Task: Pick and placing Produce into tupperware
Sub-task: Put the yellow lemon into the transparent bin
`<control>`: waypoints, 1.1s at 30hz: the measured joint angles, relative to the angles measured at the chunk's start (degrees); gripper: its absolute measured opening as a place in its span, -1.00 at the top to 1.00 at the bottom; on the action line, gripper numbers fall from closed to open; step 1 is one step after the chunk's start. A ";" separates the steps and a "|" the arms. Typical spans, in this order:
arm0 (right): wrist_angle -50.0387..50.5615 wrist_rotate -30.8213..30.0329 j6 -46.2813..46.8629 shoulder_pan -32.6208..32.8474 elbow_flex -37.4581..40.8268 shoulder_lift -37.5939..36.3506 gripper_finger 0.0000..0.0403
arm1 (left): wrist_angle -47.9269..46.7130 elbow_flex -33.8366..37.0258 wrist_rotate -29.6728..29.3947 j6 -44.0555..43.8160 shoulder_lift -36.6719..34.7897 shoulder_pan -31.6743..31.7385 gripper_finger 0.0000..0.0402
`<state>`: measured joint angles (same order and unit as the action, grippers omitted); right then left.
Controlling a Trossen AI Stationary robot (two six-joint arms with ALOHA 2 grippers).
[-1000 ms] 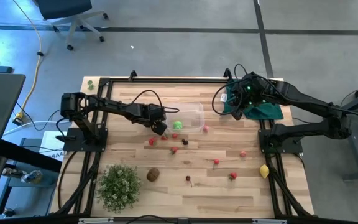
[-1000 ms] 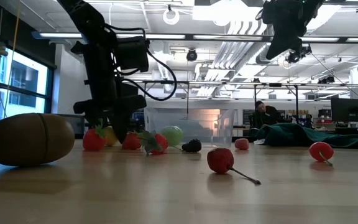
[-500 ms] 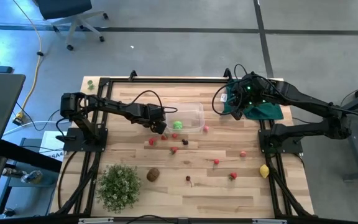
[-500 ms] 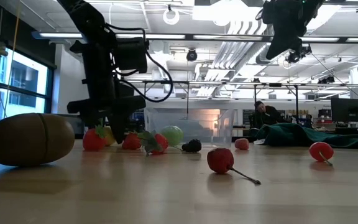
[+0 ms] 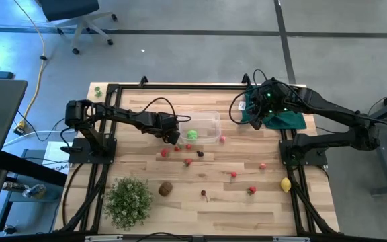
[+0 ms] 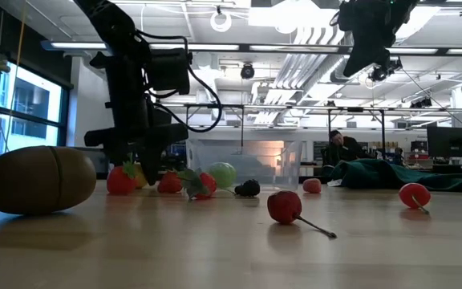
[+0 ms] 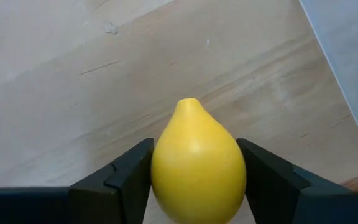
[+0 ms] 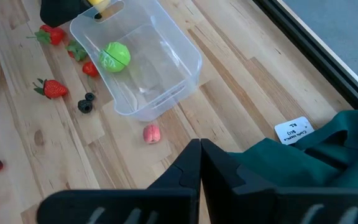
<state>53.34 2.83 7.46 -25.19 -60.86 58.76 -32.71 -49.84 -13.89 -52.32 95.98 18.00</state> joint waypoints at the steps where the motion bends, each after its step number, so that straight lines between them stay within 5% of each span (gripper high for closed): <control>1: 0.00 -0.02 0.00 -0.01 0.00 0.00 1.00 | 0.00 0.00 -0.02 -0.26 0.00 0.00 0.00; 33: 0.00 -0.02 0.00 -0.02 0.00 0.02 1.00 | -0.69 0.00 -0.25 -2.01 -0.04 0.00 0.04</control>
<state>53.34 2.81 7.46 -25.21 -60.86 58.78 -33.40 -49.84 -14.14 -54.33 95.94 18.00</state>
